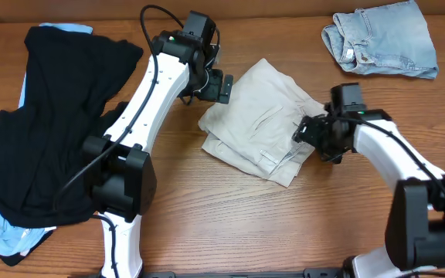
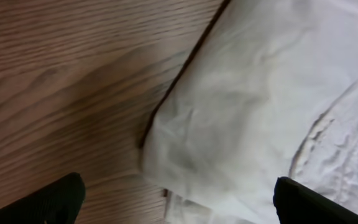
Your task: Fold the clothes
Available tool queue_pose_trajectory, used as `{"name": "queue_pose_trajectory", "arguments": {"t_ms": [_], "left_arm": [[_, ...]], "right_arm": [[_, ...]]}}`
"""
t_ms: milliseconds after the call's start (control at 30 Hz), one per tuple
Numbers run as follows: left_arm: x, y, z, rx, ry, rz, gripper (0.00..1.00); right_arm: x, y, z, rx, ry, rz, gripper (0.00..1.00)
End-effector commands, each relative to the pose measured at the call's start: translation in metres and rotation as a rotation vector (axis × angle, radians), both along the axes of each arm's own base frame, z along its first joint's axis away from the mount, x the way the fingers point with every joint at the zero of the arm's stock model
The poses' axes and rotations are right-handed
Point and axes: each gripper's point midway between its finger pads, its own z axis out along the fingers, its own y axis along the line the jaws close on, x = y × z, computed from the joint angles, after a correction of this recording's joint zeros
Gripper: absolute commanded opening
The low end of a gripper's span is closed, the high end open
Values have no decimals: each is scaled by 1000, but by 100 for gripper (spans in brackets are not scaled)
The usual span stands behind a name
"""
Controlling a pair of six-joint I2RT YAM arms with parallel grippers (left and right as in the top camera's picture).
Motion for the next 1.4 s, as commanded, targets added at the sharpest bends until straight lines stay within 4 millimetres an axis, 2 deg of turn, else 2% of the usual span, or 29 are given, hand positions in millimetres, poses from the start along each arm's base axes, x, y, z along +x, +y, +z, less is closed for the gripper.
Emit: {"name": "queue_pose_trajectory", "arguments": {"t_ms": [0, 167, 300, 400, 500, 600, 667, 900, 1067, 1233, 1367], "left_arm": [[3, 7, 22, 41, -64, -30, 100], [2, 9, 21, 57, -59, -33, 100], [2, 11, 20, 66, -61, -30, 100], [2, 11, 20, 67, -58, -30, 100], [1, 11, 20, 67, -57, -30, 100], [1, 12, 20, 68, -55, -30, 100], [1, 12, 20, 67, -53, -30, 100], [-2, 12, 19, 71, -45, -31, 100], [-4, 13, 19, 75, -35, -31, 100], [-4, 14, 18, 78, -34, -31, 100], [-4, 14, 18, 75, -33, -22, 100]], "right_arm": [[-3, -3, -27, -71, 62, -49, 87], [-3, 5, -44, -63, 85, -31, 86], [10, 17, -43, -19, 32, -11, 81], [24, 29, -37, 24, -32, 7, 70], [40, 44, -28, 100, -104, 32, 52], [55, 57, -17, 178, -174, 43, 27], [63, 60, -12, 201, -202, 22, 4], [88, 73, 12, 282, -335, 70, 4], [117, 71, 61, 400, -432, 61, 4], [157, 40, 132, 494, -554, -48, 4], [186, 5, 187, 540, -665, -148, 4]]}}
